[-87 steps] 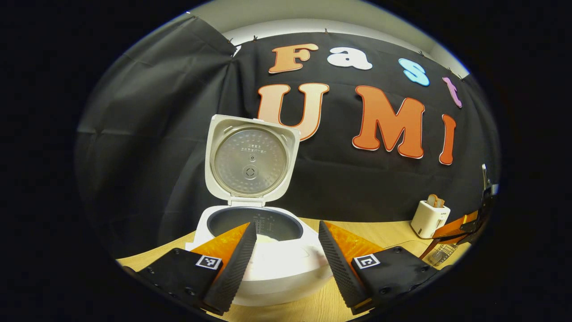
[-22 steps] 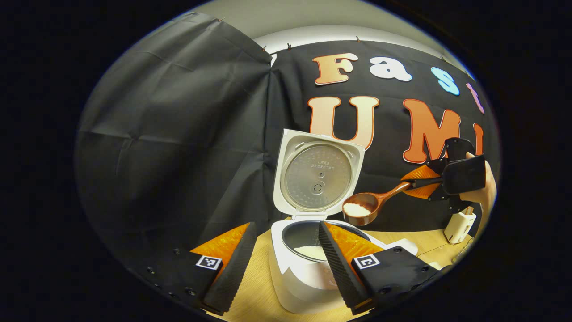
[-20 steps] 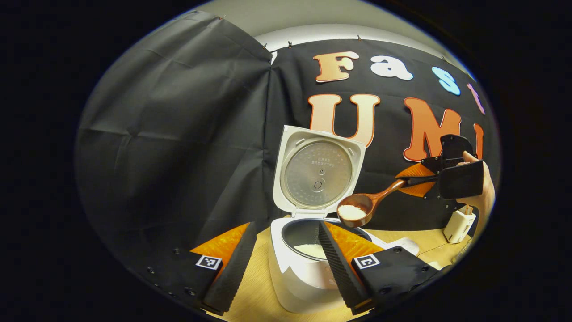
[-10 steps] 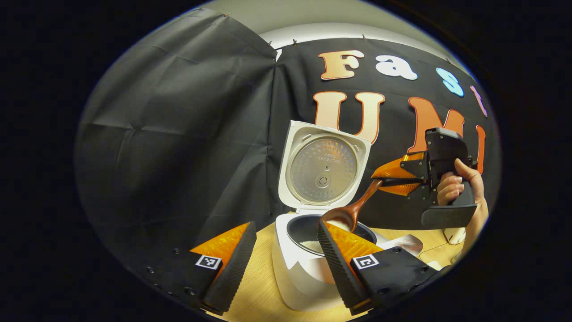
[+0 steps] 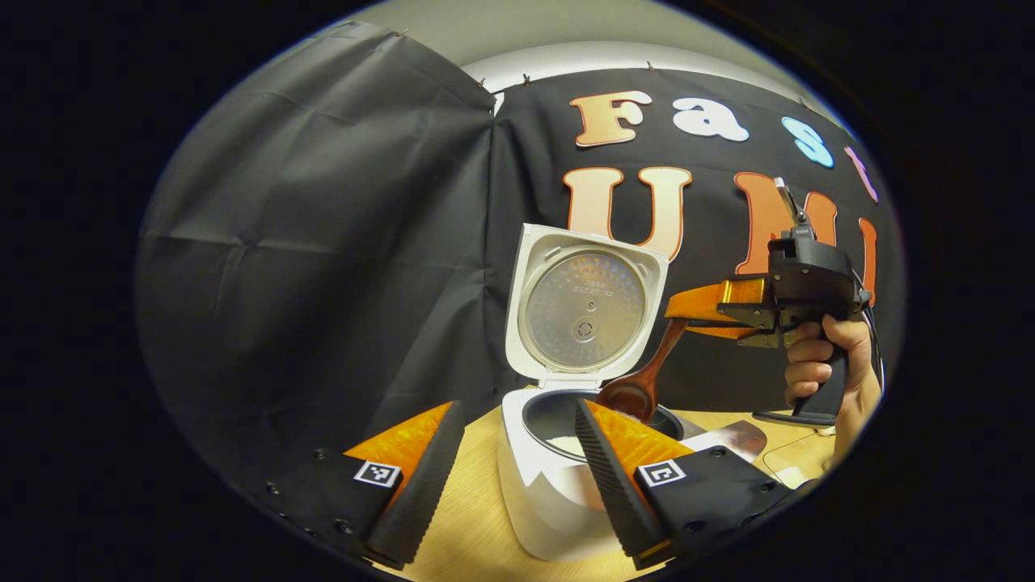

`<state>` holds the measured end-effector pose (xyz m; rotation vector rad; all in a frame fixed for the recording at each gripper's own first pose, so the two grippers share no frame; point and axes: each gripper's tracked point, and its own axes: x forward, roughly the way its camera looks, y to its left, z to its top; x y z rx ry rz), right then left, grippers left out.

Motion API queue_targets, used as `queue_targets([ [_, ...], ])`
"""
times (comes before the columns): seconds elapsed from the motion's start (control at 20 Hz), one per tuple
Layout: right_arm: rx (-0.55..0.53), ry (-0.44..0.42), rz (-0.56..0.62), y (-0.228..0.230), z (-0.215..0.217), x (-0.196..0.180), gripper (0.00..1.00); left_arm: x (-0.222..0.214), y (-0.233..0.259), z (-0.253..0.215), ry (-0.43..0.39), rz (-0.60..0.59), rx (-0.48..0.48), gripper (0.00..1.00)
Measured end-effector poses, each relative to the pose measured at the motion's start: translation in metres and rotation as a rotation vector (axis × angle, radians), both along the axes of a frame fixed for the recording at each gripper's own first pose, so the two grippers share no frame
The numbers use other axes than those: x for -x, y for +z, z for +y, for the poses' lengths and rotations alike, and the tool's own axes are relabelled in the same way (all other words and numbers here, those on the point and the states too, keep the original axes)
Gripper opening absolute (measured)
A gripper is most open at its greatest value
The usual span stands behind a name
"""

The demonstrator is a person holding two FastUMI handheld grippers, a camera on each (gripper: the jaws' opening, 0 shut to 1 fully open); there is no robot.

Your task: Close the left gripper, press the button to open the rice cooker; take a wooden spoon from the chopstick holder with the right hand, scoop a spoonful of rice and pour it into the rice cooker, then put the wooden spoon back into the chopstick holder.

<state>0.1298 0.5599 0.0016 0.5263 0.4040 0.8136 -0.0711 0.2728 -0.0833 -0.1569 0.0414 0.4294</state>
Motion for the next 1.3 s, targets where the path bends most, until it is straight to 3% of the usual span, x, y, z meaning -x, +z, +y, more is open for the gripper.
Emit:
queue_targets([
  [0.25,0.083,0.086,-0.247,0.022,0.005,0.024,0.08,0.0,0.002,-0.001,-0.009,-0.006,-0.015,0.9],
  [0.55,0.139,0.145,-0.384,0.033,0.006,0.045,0.08,0.001,0.008,-0.002,-0.004,-0.009,-0.042,0.9],
  [0.65,0.128,0.142,-0.358,0.035,0.001,0.048,0.13,0.002,0.014,-0.007,-0.002,-0.013,-0.049,0.91],
  [0.7,0.114,0.134,-0.326,0.038,-0.006,0.046,0.09,0.004,0.015,-0.01,-0.002,-0.015,-0.053,0.91],
  [0.85,0.078,0.102,-0.243,0.048,-0.031,0.038,0.09,0.007,0.014,-0.016,-0.005,-0.014,-0.056,0.91],
  [1.3,0.141,-0.036,-0.221,0.055,-0.137,0.028,0.09,0.002,0.032,-0.065,-0.069,-0.037,-0.077,0.89],
])
